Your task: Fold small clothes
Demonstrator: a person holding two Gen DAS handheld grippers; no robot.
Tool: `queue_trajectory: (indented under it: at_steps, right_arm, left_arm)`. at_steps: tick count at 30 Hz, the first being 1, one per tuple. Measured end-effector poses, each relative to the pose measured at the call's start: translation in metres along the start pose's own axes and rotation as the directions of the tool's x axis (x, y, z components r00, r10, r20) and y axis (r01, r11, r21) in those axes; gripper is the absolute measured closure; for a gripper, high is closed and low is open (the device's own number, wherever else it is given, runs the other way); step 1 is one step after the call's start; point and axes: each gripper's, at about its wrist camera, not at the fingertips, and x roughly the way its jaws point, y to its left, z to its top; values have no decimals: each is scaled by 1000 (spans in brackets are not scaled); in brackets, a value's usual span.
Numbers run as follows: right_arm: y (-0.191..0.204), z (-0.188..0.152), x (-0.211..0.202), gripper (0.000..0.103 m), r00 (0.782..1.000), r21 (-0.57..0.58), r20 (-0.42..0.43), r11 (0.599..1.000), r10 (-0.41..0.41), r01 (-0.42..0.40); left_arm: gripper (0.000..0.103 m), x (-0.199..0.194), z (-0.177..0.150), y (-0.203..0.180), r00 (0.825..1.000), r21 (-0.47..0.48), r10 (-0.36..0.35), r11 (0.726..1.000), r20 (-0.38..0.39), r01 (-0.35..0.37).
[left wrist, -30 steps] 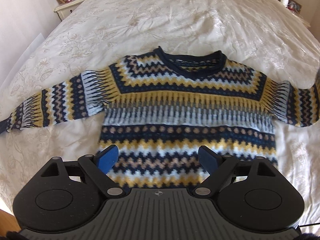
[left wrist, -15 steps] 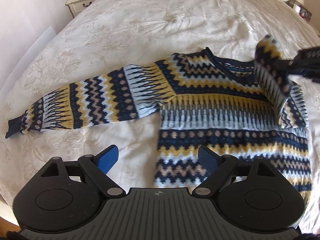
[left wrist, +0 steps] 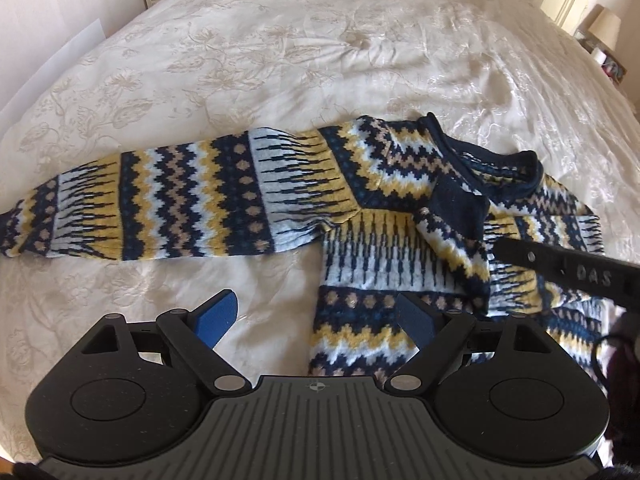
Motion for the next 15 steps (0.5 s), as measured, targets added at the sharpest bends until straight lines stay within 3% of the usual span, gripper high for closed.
queue_trajectory:
  at_steps: [8, 15]
  right_arm:
    - [-42, 1, 10, 41, 998, 55, -58, 998, -38, 41]
    - [-41, 8, 58, 39, 991, 38, -134, 999, 10, -5]
  left_arm:
    - [17, 21, 13, -32, 1000, 49, -19, 999, -24, 20]
    - [17, 19, 16, -16, 999, 5, 28, 1000, -40, -28]
